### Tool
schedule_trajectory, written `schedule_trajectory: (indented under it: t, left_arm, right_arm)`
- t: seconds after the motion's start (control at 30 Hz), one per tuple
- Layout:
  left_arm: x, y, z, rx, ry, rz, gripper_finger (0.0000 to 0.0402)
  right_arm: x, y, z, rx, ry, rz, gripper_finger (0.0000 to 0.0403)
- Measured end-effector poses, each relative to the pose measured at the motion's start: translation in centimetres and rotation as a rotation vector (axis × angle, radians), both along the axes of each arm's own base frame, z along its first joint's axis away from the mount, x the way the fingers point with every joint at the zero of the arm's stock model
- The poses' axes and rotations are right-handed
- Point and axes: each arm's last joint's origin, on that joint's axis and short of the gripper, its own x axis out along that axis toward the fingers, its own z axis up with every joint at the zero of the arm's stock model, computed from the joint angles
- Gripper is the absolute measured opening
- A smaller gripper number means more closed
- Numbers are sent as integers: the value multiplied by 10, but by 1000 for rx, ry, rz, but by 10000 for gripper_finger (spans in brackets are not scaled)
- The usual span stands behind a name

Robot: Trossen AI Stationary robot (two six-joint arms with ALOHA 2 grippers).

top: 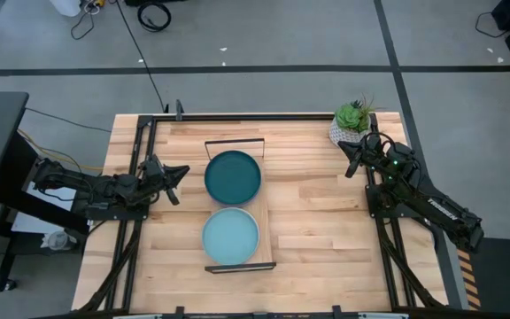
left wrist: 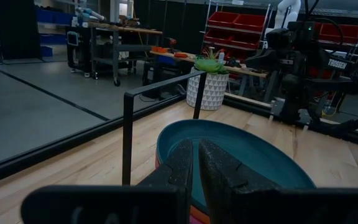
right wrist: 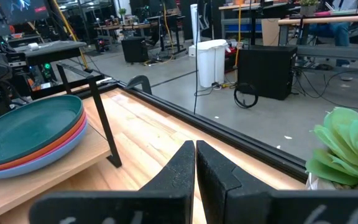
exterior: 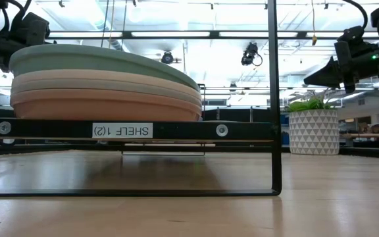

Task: Place and stack plates onto a shelf
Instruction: Return to Home Position

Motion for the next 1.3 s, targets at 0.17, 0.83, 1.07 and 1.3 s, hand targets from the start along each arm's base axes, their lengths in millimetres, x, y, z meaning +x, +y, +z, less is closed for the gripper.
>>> schedule_trajectory:
  t: [0.17,0.83,1.07,1.3]
  left_arm:
    - [0,0,0,0,0,0,34]
    - [0,0,0,0,0,0,34]
    - [0,0,0,0,0,0,34]
    - [0,0,0,0,0,0,34]
  right_arm:
    - [0,0,0,0,0,0,23]
    - [0,0,0,0,0,0,23]
    - [0,0,0,0,0,0,23]
    - [0,0,0,0,0,0,22]
